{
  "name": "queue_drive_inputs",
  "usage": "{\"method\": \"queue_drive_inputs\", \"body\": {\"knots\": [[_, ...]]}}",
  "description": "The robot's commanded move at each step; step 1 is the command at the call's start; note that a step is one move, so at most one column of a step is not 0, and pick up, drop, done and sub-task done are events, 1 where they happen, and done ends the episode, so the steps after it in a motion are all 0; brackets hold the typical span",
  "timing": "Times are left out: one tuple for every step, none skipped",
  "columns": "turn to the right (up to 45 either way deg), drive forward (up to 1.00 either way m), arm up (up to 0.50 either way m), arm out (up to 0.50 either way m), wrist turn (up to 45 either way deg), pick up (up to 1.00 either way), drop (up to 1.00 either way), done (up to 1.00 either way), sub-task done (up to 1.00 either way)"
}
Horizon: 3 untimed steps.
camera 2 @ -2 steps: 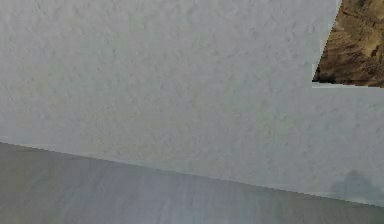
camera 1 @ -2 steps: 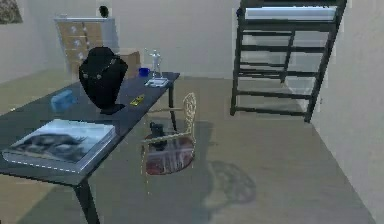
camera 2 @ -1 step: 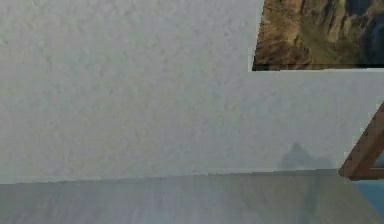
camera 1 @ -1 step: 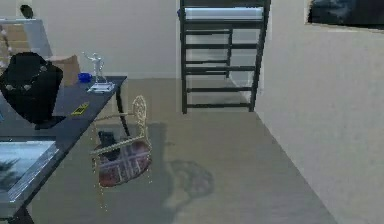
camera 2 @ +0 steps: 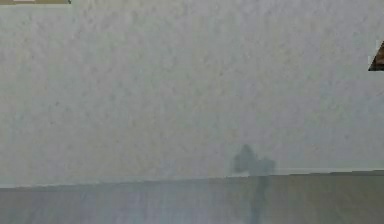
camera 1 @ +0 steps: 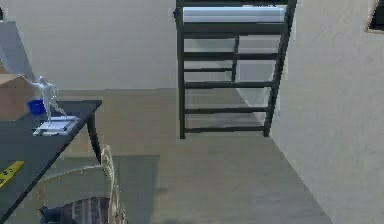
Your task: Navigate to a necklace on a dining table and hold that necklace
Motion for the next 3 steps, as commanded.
{"method": "queue_drive_inputs", "body": {"knots": [[-45.0, 0.0, 0.0, 0.0, 0.0, 0.0, 0.0, 0.0, 0.0], [-45.0, 0.0, 0.0, 0.0, 0.0, 0.0, 0.0, 0.0, 0.0], [-45.0, 0.0, 0.0, 0.0, 0.0, 0.0, 0.0, 0.0, 0.0]]}}
